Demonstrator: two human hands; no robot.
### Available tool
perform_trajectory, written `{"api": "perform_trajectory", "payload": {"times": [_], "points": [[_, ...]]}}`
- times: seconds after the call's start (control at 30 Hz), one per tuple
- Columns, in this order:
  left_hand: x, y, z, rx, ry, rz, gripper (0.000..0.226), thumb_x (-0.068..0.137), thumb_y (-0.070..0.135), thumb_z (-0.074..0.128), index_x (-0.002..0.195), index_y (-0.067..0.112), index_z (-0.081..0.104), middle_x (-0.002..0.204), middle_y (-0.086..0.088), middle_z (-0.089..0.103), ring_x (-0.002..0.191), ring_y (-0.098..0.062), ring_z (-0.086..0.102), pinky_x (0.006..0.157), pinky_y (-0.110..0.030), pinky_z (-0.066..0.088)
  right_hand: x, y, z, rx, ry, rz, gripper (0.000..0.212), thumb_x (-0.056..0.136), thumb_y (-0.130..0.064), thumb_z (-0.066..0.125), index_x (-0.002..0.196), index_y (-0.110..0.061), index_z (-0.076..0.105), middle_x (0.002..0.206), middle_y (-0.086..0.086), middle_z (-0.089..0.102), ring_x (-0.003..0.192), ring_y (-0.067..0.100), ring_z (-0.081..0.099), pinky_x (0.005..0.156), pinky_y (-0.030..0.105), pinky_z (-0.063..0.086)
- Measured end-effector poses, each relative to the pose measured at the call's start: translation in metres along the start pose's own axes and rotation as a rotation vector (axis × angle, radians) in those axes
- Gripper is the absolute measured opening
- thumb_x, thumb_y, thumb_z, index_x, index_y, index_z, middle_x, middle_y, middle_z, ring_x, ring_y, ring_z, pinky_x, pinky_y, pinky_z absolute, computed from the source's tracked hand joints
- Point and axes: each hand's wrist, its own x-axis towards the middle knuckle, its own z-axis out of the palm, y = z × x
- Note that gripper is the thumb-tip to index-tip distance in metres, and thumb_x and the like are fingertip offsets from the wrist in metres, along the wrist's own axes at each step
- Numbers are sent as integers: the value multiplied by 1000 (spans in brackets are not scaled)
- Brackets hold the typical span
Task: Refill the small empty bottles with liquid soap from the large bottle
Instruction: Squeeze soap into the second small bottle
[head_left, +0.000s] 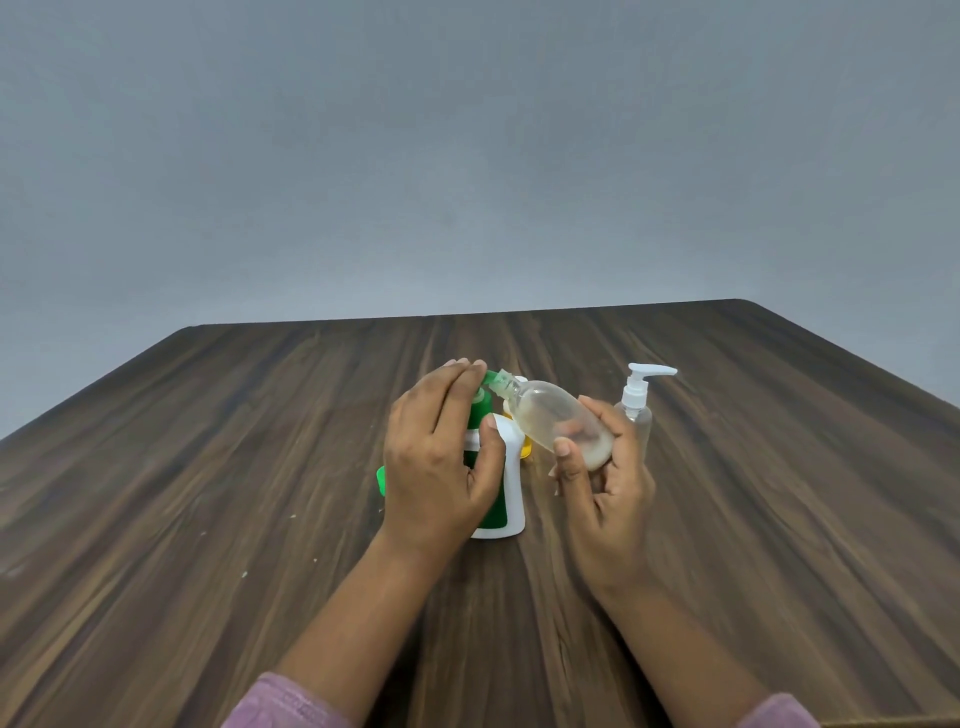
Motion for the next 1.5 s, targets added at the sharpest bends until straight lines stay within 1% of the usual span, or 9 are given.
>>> {"api": "perform_trajectory", "payload": {"times": [0.17, 0.3, 0.47, 0.6, 0.77, 0.9, 1.1, 1.3, 1.5], "points": [[-1, 3, -4, 10, -14, -12, 45, 85, 23, 49, 123, 0, 59, 121, -12, 59, 116, -21, 54, 98, -29, 39, 0, 0, -2, -28, -47, -64, 36, 96, -40, 52, 129, -26, 47, 102, 4, 63, 82, 10, 64, 69, 14, 50], [7, 6, -5, 15, -23, -27, 43, 85, 22, 49, 121, 2, 60, 120, -9, 59, 111, -20, 55, 96, -28, 40, 1, -1, 0, -62, -48, -92, 45, 89, -23, 60, 131, -28, 46, 103, 6, 60, 82, 8, 61, 67, 11, 47], [10, 5, -7, 38, -38, -19, 42, 85, 22, 47, 120, 4, 61, 119, -7, 59, 106, -17, 55, 91, -32, 44, 0, 2, 2, -80, -37, -98, 49, 89, -23, 61, 135, -26, 43, 110, -5, 59, 90, 5, 61, 75, 16, 49], [13, 5, -9, 58, -33, 2, 39, 85, 22, 46, 116, 4, 64, 116, -6, 62, 102, -16, 56, 90, -27, 40, 0, 0, 3, -24, -27, -55, 47, 87, -24, 62, 130, -24, 42, 106, -22, 59, 85, 2, 63, 68, 12, 50], [13, 5, -7, 84, 0, 49, 35, 85, 18, 48, 112, 3, 66, 111, -6, 65, 107, -15, 55, 93, -27, 38, 1, -2, 1, -26, -26, -57, 39, 85, -21, 67, 120, -16, 50, 105, -15, 62, 88, 0, 63, 68, 6, 46], [9, 1, -4, 78, 27, 91, 35, 85, 15, 49, 113, 3, 67, 113, -6, 66, 114, -16, 57, 100, -28, 36, 1, -1, 1, -38, -19, -56, 42, 81, -7, 69, 118, -11, 51, 105, -15, 61, 88, 0, 63, 67, 6, 47], [3, -4, -2, 69, 33, 106, 35, 85, 14, 48, 111, 2, 68, 112, -6, 68, 111, -16, 59, 98, -30, 38, 0, -3, 0, -35, -19, -53, 36, 84, -20, 66, 116, -12, 51, 99, -21, 60, 77, 2, 62, 61, 8, 46], [-3, -4, -3, 107, 17, 93, 39, 85, 15, 47, 117, 4, 66, 119, -4, 66, 117, -12, 56, 101, -40, 38, -1, -3, 1, -56, -38, -36, 38, 82, -7, 68, 117, -7, 53, 96, -12, 62, 74, 6, 63, 59, 12, 48], [8, 1, -7, 114, -1, 99, 39, 89, 18, 44, 119, 3, 65, 118, -5, 66, 118, -13, 56, 110, -48, 30, -1, -5, 1, -45, -74, -17, 43, 86, -11, 65, 125, -3, 51, 107, 0, 66, 91, 7, 66, 71, 11, 49]]}}
